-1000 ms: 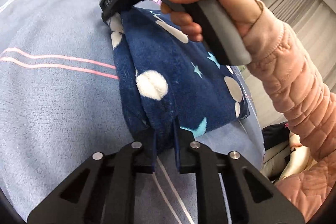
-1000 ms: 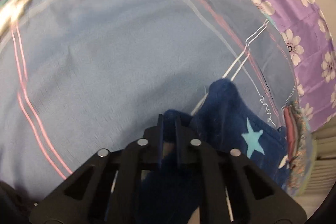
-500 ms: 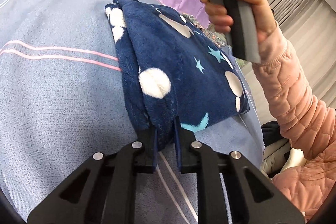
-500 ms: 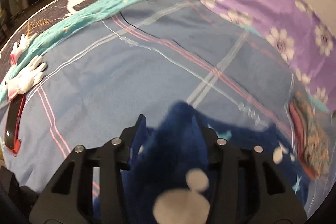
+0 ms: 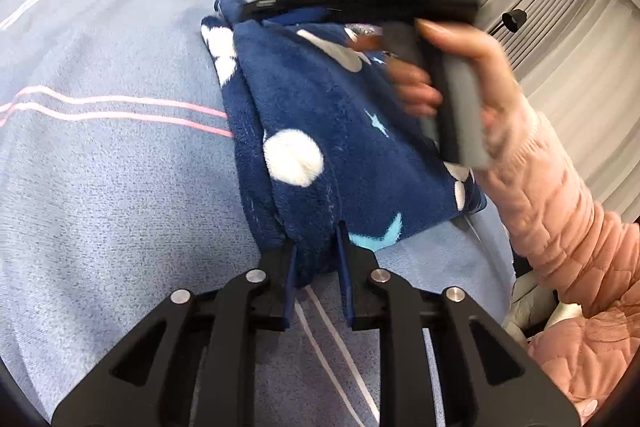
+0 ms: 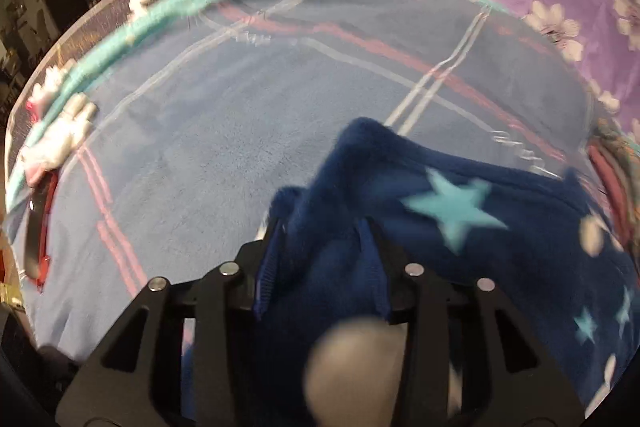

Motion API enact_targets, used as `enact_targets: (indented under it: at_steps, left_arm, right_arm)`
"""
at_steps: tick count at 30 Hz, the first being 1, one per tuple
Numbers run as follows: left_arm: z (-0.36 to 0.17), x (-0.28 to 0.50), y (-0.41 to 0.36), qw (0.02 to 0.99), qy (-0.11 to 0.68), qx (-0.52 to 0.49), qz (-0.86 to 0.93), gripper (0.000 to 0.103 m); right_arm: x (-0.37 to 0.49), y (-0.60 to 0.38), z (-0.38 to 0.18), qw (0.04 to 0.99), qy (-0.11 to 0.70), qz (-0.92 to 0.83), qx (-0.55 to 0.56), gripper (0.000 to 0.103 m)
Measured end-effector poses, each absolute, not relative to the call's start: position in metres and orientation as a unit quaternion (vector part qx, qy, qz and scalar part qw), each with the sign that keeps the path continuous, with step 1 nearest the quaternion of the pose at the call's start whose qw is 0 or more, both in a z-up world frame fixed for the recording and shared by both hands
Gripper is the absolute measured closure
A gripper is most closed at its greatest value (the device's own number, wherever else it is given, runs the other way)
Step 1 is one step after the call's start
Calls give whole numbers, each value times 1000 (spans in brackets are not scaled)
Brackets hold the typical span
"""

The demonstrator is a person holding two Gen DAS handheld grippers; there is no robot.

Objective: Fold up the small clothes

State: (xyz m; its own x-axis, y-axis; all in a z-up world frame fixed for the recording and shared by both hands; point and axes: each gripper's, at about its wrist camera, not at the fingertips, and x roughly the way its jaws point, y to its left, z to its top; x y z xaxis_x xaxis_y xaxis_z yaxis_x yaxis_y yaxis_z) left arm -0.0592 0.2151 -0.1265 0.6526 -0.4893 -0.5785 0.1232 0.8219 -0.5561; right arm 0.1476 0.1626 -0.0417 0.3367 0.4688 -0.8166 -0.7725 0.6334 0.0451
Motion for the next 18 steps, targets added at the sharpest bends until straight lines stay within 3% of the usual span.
enact_targets:
  at_steps: [2,5,6,10,11,13,14,16,18]
  left_arm:
    - [-122,-64,215,882,375,-229,-168,82]
    - [-111,-71,219,897,363,-212,-138,81]
    - [-105,-73,221,902,354,-210,-131,81]
    - [-78,-68,219,921,311,-197,-124,77]
    - [-74,-64,215,925,307,-188,-124,74]
    - [-74,-48,206,926,320,-169,-108,57]
    - [-77,-41,204,925,331,-158,-97,54]
    - [-90,-27,196,919,367,-127,-65,47]
    - [-104,-23,198,911,386,-132,-53,31]
  right_arm:
    - [127,116,-21,827,386,380,-153,41]
    - [92,46,0,872,321,343,-138,38]
    - [80,22,3,888,305,316,-134,31]
    - [37,-41,-1,927,284,234,-75,22]
    - [27,-49,-6,931,283,222,-67,22]
    - [18,-58,-19,935,291,196,-58,22]
    - [20,-61,-27,932,305,190,-49,22]
    - [37,-65,-62,903,397,165,-24,22]
    - [49,-75,-97,876,455,161,7,19]
